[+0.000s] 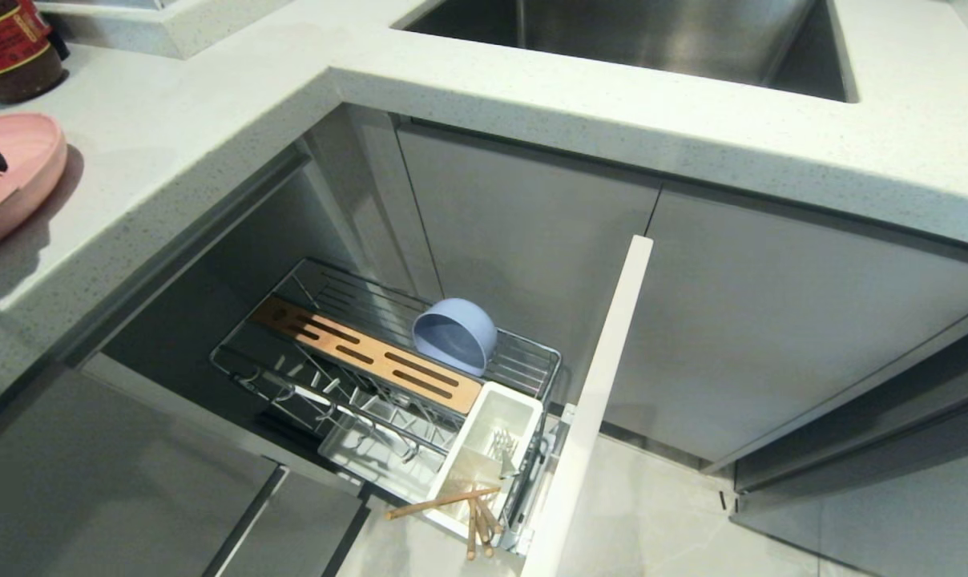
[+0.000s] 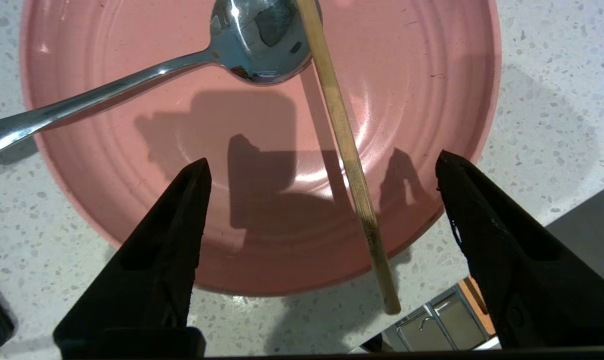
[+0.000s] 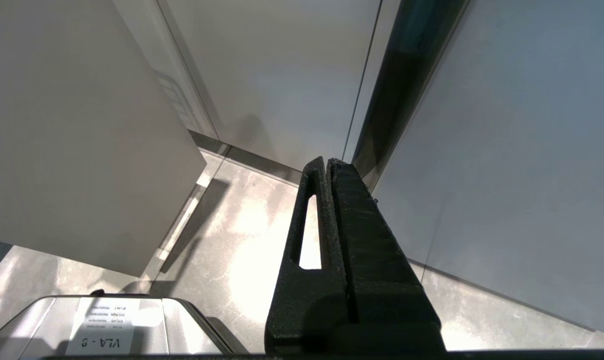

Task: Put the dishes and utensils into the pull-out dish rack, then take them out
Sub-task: Pick up the chopsticks and place it in the cupboard

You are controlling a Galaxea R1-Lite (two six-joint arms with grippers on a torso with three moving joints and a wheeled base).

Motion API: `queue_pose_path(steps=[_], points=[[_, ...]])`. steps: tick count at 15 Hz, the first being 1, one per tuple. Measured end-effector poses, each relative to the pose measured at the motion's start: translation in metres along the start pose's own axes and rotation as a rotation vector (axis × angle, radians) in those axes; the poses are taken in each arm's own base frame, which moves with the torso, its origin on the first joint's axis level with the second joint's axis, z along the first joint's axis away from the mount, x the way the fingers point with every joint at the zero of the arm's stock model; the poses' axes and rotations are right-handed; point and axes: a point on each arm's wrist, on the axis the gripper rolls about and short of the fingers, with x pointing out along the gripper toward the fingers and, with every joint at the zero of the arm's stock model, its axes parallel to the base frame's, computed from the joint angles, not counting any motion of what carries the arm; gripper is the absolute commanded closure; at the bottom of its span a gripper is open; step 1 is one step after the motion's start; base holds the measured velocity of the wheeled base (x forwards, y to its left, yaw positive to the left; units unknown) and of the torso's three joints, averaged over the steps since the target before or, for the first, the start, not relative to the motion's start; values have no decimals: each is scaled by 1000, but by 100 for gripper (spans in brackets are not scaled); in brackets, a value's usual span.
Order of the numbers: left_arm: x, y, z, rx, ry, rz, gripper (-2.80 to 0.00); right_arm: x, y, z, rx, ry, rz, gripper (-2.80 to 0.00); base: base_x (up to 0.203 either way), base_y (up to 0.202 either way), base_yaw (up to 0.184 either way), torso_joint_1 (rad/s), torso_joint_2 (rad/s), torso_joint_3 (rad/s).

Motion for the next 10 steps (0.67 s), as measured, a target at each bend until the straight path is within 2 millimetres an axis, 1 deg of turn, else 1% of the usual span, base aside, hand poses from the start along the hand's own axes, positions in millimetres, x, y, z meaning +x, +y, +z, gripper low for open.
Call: queue_pose_path(steps=[10], points=[[15,-5,1,-4,20,25,-280,0,0,0,0,0,0,0,0,0,0,0,0,0]])
